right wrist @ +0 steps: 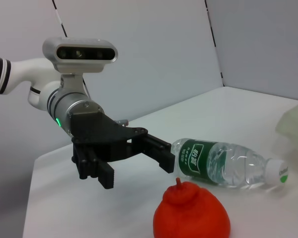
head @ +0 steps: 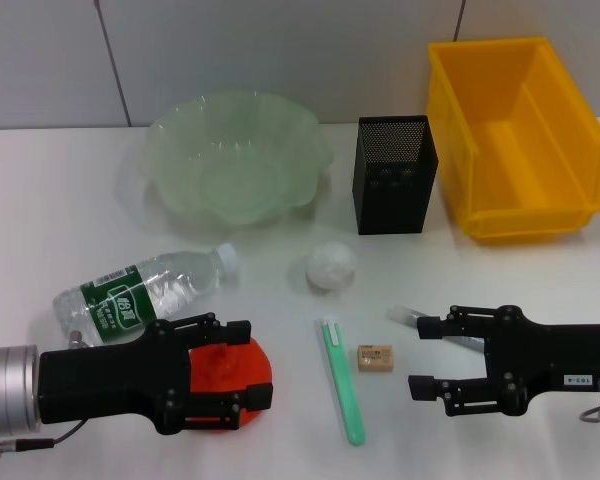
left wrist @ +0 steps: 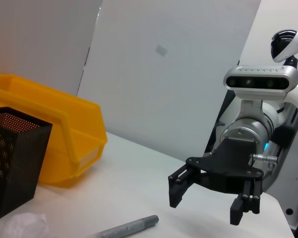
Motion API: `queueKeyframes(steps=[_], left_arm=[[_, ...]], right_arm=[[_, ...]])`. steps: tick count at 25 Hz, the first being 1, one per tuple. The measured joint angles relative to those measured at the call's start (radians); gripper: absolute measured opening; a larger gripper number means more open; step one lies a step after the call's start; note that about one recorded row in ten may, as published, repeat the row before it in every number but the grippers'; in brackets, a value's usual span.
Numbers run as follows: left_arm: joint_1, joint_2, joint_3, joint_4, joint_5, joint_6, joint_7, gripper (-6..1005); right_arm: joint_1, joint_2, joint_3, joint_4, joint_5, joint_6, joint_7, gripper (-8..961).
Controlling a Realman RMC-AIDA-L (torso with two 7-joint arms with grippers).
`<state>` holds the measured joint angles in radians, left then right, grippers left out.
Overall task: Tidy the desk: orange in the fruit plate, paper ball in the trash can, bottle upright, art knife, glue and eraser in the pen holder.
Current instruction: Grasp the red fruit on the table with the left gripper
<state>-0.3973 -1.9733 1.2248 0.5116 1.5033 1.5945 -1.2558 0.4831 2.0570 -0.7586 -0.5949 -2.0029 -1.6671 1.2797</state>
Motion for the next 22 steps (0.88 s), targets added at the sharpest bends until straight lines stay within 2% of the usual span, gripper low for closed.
queueKeyframes(steps=[15,19,21,22], left_arm=[[-0.001,0.002,0.002,-0.004,0.003,-0.024,0.01,807],[0.002,0.002,-0.004,0.0,0.003,-0.054,0.021,793],[0.019,-0.004,-0.004,0.001,0.003,-0.143,0.067,786],[0.019,-0.004,-0.004,0.001,0.003,-0.143,0.067,783]], right_arm=[[-0.002,0.0,-0.001,0.0,0.0,-0.002,0.0,797],[-0.002,0.0,-0.001,0.0,0.0,-0.001,0.0,797],[-0.002,0.0,-0.001,0.0,0.0,-0.002,0.0,797],[-0.002,-0.001,-0.001,0.0,0.0,-0.002,0.0,797]])
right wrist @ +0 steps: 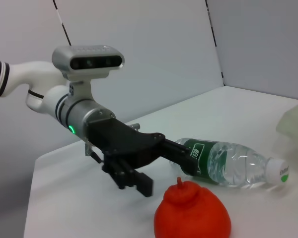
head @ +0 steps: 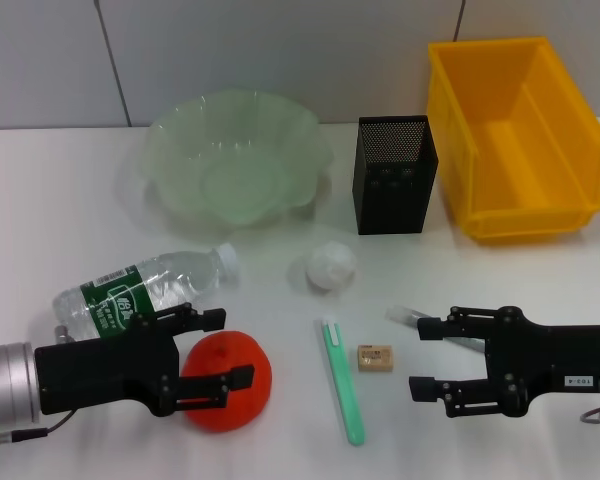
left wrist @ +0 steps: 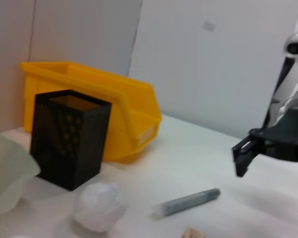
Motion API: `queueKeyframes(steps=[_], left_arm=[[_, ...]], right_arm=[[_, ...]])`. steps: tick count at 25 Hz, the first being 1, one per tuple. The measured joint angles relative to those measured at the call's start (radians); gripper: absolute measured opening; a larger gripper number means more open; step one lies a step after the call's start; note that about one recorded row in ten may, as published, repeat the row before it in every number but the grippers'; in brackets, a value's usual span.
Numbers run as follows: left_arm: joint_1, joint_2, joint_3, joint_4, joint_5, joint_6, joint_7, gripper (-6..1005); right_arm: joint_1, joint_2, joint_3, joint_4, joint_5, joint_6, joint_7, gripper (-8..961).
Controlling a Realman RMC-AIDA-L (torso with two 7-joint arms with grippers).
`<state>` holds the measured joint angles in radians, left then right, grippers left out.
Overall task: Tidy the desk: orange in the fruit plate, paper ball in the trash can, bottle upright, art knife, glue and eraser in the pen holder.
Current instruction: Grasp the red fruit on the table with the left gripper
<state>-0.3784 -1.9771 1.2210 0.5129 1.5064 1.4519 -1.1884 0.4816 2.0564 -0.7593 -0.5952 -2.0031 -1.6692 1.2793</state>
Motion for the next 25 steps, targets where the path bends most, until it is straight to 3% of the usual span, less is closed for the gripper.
queueKeyframes(steps=[10,12,17,24,25], left_arm=[[0.007,-0.005,0.006,-0.001,0.014,-0.063,0.022,748],[0.001,-0.018,0.001,0.002,0.074,-0.094,0.013,741],[0.0,-0.024,0.0,0.005,0.078,-0.103,0.012,724],[-0.001,-0.021,0.0,0.005,0.078,-0.11,0.011,700],[-0.001,-0.021,0.0,0.005,0.078,-0.11,0.01,655]], right_arm=[[-0.001,-0.001,0.002,-0.005,0.0,-0.003,0.007,797],[0.001,-0.002,0.002,-0.004,0.0,-0.003,0.007,797],[0.004,-0.004,0.002,-0.003,0.0,-0.003,0.008,796],[0.007,-0.005,0.002,-0.002,0.0,-0.001,0.008,796],[0.007,-0.005,0.002,-0.002,0.0,0.0,0.008,796]])
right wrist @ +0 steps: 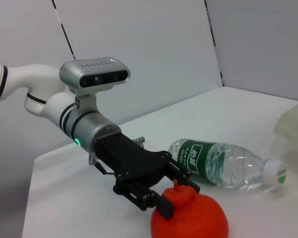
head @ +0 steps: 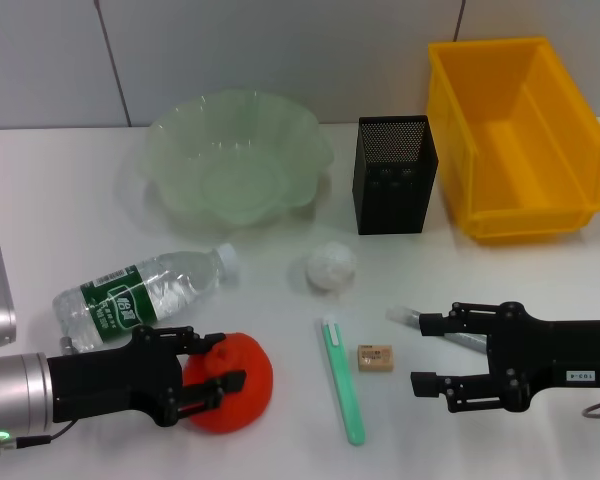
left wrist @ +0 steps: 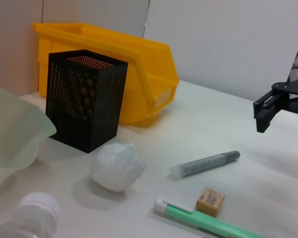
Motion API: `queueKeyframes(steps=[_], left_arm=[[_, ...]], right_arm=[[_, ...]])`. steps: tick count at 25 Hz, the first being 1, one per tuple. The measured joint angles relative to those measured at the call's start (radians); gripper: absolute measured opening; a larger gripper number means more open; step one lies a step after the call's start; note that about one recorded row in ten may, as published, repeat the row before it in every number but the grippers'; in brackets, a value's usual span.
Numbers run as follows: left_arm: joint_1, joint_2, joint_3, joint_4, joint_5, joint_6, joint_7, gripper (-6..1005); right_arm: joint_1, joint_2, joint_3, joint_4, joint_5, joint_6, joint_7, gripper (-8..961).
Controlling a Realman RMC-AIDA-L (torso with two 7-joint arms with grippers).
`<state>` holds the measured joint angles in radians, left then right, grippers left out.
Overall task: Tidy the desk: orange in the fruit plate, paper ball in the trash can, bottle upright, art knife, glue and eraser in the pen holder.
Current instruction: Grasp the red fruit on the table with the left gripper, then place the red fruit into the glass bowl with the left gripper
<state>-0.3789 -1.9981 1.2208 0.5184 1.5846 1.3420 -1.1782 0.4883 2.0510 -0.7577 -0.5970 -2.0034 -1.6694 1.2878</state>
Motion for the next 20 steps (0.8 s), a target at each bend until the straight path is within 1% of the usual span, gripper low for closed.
queueKeyframes(steps=[4,9,11,12,13,15,16,17,19,20], left_arm=[[-0.001,-0.002,0.0,0.0,0.0,0.003,-0.001,473],[-0.003,-0.003,-0.001,0.008,-0.005,0.015,-0.019,372],[-0.004,-0.014,-0.03,0.04,-0.008,0.063,-0.055,331],[-0.004,-0.027,-0.07,0.065,-0.009,0.105,-0.071,311],[-0.004,-0.027,-0.07,0.065,-0.009,0.105,-0.071,290],[-0.013,-0.06,-0.167,0.105,-0.014,0.158,-0.088,256],[-0.049,-0.072,-0.228,0.083,-0.069,0.147,-0.094,242],[-0.049,-0.072,-0.228,0.083,-0.069,0.147,-0.094,229],[-0.094,-0.071,-0.241,0.024,-0.147,0.107,-0.09,204],[-0.094,-0.071,-0.241,0.024,-0.147,0.107,-0.09,194]], right_arm=[[0.0,-0.002,0.0,0.0,0.0,0.002,0.0,796],[0.0,-0.002,0.0,0.0,0.0,0.003,0.0,797],[-0.001,-0.002,0.0,0.0,0.0,0.004,0.0,797],[-0.001,-0.001,0.0,0.0,0.0,0.005,0.0,797],[-0.001,-0.001,0.0,0.0,0.0,0.005,0.0,797],[-0.002,0.0,0.001,0.0,0.0,0.005,0.0,796],[-0.002,0.002,0.001,0.0,0.0,0.005,0.001,796],[-0.002,0.002,0.001,0.0,0.0,0.005,0.001,796],[-0.002,0.005,0.003,0.0,0.0,0.005,0.001,796],[-0.002,0.005,0.003,0.0,0.0,0.005,0.001,796]])
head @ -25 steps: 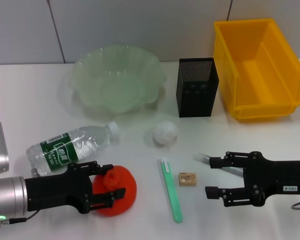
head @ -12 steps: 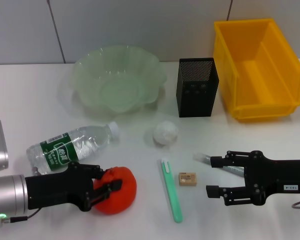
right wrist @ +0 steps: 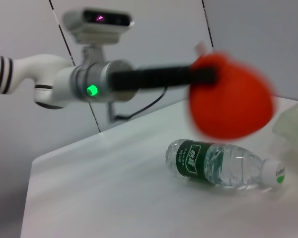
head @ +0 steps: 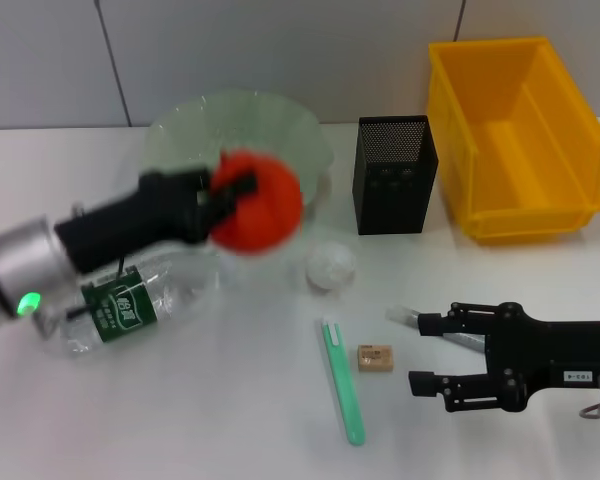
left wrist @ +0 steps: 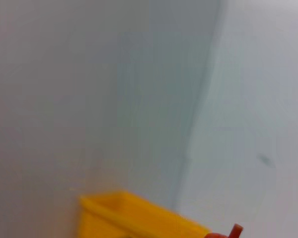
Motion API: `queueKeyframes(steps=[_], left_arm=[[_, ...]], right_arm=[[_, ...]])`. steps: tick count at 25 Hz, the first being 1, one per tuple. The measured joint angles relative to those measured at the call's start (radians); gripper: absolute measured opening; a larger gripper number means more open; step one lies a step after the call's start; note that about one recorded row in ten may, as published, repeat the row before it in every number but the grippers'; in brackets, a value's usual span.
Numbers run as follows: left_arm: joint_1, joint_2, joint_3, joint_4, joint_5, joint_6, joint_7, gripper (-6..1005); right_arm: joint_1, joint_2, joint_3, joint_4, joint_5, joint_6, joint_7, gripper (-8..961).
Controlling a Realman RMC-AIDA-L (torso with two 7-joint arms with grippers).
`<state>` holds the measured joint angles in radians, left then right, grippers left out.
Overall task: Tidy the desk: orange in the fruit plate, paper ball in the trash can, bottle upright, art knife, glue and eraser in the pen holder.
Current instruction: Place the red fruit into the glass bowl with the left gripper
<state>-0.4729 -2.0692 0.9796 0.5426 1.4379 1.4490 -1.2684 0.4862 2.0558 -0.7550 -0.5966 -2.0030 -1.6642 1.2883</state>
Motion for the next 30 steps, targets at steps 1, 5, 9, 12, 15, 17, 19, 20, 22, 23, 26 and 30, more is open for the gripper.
queueKeyframes(steps=[1,5,9,12,15,17,19,20,22,23,26,30], left_arm=[[-0.054,0.003,-0.002,-0.064,-0.104,-0.084,0.016,183],[-0.109,-0.003,-0.001,-0.089,-0.209,-0.228,0.065,148],[-0.189,-0.006,0.003,-0.131,-0.321,-0.424,0.162,119],[-0.223,-0.008,0.004,-0.147,-0.35,-0.519,0.213,98],[-0.253,-0.01,0.006,-0.167,-0.365,-0.59,0.267,94],[-0.296,-0.011,0.001,-0.209,-0.377,-0.654,0.342,115],[-0.317,-0.011,0.0,-0.231,-0.401,-0.67,0.394,135],[-0.322,-0.011,0.002,-0.239,-0.418,-0.671,0.417,146],[-0.327,-0.011,0.004,-0.244,-0.43,-0.672,0.43,210],[-0.333,-0.011,0.007,-0.25,-0.442,-0.672,0.443,265],[-0.338,-0.011,0.007,-0.253,-0.444,-0.674,0.447,429],[-0.34,-0.011,0.003,-0.255,-0.454,-0.671,0.442,545]], right_arm=[[0.0,0.003,0.0,0.0,0.0,0.0,0.0,796],[-0.001,0.006,0.0,0.001,0.001,0.001,-0.002,797],[-0.004,0.007,0.0,0.002,0.001,0.002,-0.002,797],[-0.005,0.007,0.0,0.002,0.001,0.002,-0.002,797],[-0.004,0.008,0.0,0.002,0.001,0.001,-0.002,796],[-0.002,0.008,0.0,0.002,0.001,0.002,-0.002,796],[0.0,0.008,0.001,0.002,0.002,0.001,-0.001,797],[0.0,0.008,0.001,0.002,0.002,0.001,-0.001,797],[0.002,0.008,0.003,0.002,0.003,0.001,-0.001,797],[0.002,0.008,0.005,0.002,0.004,0.001,-0.001,797],[0.003,0.008,0.008,0.002,0.004,0.001,-0.001,796],[0.003,0.008,0.012,0.001,0.004,0.001,-0.001,796]])
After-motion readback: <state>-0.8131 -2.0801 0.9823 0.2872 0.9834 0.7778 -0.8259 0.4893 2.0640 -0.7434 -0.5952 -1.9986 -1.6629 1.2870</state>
